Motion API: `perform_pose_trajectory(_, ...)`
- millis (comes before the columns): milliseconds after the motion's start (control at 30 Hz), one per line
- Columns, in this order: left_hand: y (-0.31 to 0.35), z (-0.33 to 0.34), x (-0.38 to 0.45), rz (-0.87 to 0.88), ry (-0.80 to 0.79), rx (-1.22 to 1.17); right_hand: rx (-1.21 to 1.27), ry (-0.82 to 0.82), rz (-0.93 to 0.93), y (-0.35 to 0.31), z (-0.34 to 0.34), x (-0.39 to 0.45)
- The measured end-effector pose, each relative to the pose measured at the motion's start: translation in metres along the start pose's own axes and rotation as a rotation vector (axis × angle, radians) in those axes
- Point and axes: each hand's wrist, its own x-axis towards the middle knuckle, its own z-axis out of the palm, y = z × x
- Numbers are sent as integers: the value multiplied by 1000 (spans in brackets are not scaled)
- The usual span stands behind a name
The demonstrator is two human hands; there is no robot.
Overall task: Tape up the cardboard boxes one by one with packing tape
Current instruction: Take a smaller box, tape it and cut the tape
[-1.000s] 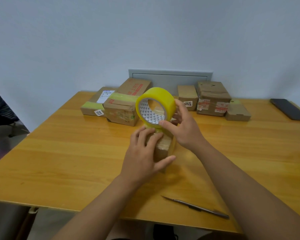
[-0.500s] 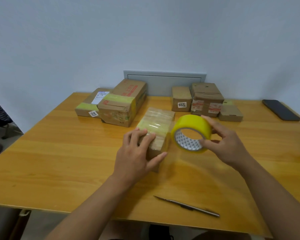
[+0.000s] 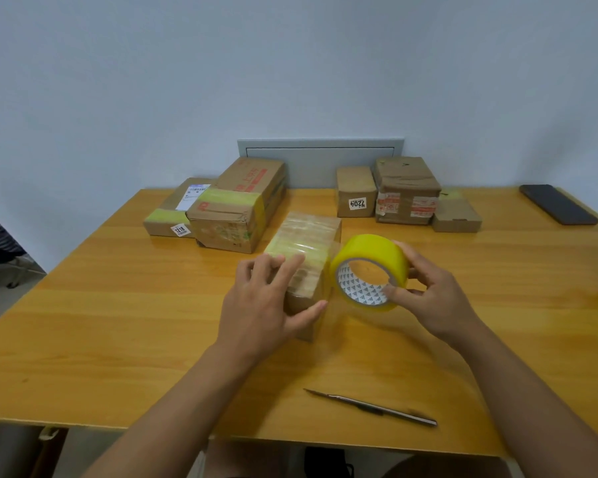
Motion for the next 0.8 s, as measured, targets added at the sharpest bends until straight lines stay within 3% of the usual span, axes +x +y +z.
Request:
perform_pose_trajectory(233,7,-16,24,116,-158,122,65,20,107,16,15,-8)
perform_pose_trajectory(333,13,-19,37,153,-391,110,61,1,121,22,13,-8)
perform_pose_trajectory(400,11,-19,41,121,-461,90,68,-21,114,22,13,-8)
perform_pose_trajectory(667,1,-20,40,-7,-405,-43,148,-23,89,9,21,-1)
perform_pose_trajectory(800,-14,-25,41,-160,-375,-273,243,35,31,-13,26,11)
